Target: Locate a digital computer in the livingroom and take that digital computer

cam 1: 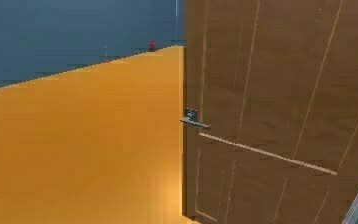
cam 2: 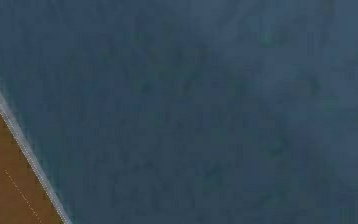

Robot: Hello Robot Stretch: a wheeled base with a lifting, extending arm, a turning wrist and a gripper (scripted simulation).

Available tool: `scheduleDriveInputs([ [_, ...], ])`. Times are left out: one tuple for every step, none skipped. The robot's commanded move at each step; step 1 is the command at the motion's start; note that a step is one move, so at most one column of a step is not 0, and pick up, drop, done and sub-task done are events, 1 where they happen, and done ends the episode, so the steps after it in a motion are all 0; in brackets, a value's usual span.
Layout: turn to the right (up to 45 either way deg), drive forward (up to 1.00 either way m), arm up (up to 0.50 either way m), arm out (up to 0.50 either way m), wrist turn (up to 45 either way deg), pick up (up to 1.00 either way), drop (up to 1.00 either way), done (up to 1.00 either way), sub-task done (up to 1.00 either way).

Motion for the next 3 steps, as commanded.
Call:
scheduleDriveInputs([
  [-42.0, 0.00, 0.00, 0.00, 0.0, 0.00, 0.00, 0.00, 0.00],
  [0.0, 0.15, 0.00, 0.00, 0.0, 0.00, 0.00, 0.00, 0.00],
  [6.0, 0.00, 0.00, 0.00, 0.0, 0.00, 0.00, 0.00, 0.00],
])
